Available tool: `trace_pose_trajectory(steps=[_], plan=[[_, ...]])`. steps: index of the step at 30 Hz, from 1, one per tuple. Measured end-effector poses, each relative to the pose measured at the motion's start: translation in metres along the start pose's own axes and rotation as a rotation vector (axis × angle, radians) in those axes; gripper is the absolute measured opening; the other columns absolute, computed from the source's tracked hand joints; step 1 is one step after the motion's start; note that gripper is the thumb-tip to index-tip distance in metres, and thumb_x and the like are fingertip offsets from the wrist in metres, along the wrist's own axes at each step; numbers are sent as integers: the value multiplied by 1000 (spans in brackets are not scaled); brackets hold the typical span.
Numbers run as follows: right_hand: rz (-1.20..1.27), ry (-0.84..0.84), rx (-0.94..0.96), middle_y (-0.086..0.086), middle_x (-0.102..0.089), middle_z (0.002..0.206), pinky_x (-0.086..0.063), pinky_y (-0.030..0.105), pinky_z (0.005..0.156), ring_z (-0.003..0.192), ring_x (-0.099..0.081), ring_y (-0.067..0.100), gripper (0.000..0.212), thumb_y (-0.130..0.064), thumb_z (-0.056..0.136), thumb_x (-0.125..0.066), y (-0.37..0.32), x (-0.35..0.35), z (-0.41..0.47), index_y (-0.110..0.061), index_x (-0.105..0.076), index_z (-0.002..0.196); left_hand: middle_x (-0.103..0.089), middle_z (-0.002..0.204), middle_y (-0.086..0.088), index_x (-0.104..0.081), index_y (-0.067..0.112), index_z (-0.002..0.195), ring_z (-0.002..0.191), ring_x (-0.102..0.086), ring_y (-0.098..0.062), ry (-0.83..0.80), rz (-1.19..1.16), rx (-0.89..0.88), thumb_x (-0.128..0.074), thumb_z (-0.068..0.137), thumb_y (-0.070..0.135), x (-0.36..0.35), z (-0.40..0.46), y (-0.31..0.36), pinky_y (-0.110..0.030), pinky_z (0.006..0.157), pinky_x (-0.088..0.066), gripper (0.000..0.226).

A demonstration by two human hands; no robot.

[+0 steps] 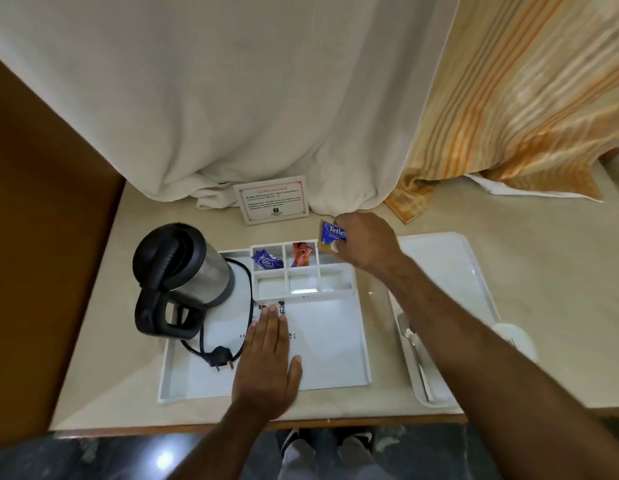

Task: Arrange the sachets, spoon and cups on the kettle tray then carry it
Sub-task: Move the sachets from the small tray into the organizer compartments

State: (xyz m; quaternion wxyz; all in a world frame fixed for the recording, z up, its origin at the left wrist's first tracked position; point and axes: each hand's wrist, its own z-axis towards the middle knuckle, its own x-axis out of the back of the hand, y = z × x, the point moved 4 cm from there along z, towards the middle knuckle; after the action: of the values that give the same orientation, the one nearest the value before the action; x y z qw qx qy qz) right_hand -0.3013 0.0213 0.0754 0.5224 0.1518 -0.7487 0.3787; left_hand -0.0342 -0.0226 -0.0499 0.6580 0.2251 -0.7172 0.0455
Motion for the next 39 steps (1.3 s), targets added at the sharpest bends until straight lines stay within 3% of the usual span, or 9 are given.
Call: trace_pose_trajectory(steps=[7, 10, 13, 17, 19, 22, 26, 35, 39], plan=[[-296, 61, 58, 10, -68, 92, -34, 31, 61, 83, -59, 29, 28, -19, 75, -72, -10, -37, 1, -13, -60, 99, -2, 165, -15, -3, 6, 155, 153, 4, -27, -19, -3, 32, -35, 94, 45, 0, 1, 0, -46, 121, -7, 80], [-390, 141, 80, 12, -57, 99, -37, 37, 69, 88, -49, 29, 33, -36, 84, -62, -3, -50, -11, -11, -54, 103, -1, 165, -14, -2, 6, 156, 153, 5, -26, -23, -8, 36, -36, 94, 46, 0, 1, 1, -45, 121, -7, 81], [-285, 184, -10, 15, -53, 108, -40, 42, 78, 94, -47, 31, 54, -54, 90, -45, 5, -50, -24, -9, -49, 117, -4, 165, -14, -4, 6, 156, 153, 3, -26, -11, -31, 29, -38, 94, 45, 1, 1, 0, -45, 121, -7, 81], [71, 400, -162, 13, -57, 118, -41, 48, 86, 107, -49, 35, 45, -43, 93, -45, 18, -16, -37, -12, -49, 125, -1, 165, -15, -2, 7, 156, 153, 6, -26, -13, -17, 29, -36, 94, 47, -2, 0, -1, -44, 121, -6, 81], [-40, 333, -222, 11, -59, 116, -40, 47, 85, 107, -51, 36, 33, -34, 90, -49, 45, 0, -46, -18, -56, 118, 2, 165, -14, 0, 7, 156, 152, 8, -25, -21, -16, 29, -34, 94, 48, -3, 1, -1, -43, 120, -6, 81], [-370, -79, -324, 9, -55, 121, -39, 45, 92, 113, -50, 35, 41, -33, 83, -58, 103, 10, -63, -25, -53, 123, 4, 165, -14, 2, 8, 156, 152, 9, -25, -29, -3, 33, -32, 94, 49, -5, 1, -2, -42, 121, -5, 81], [-241, -399, -363, 4, -53, 121, -46, 42, 93, 112, -54, 30, 50, -29, 76, -67, 150, 6, -88, -35, -53, 123, 4, 165, -15, 1, 8, 155, 152, 8, -26, -36, 14, 37, -30, 94, 49, -5, 0, -4, -41, 121, -2, 80], [-236, -306, -264, -3, -65, 92, -44, 28, 64, 91, -63, 21, 29, -23, 63, -73, 157, 5, -85, -24, -64, 90, 1, 165, -16, -3, 5, 155, 152, 6, -26, -9, 22, 18, -31, 94, 48, -4, 0, -3, -38, 122, 3, 80], [-313, -191, -365, -4, -66, 97, -40, 27, 68, 97, -62, 20, 22, -31, 66, -77, 170, 27, -77, -28, -63, 82, 2, 165, -16, -2, 6, 155, 152, 6, -26, -3, 19, 18, -31, 94, 48, -6, 0, -3, -38, 122, 3, 80]])
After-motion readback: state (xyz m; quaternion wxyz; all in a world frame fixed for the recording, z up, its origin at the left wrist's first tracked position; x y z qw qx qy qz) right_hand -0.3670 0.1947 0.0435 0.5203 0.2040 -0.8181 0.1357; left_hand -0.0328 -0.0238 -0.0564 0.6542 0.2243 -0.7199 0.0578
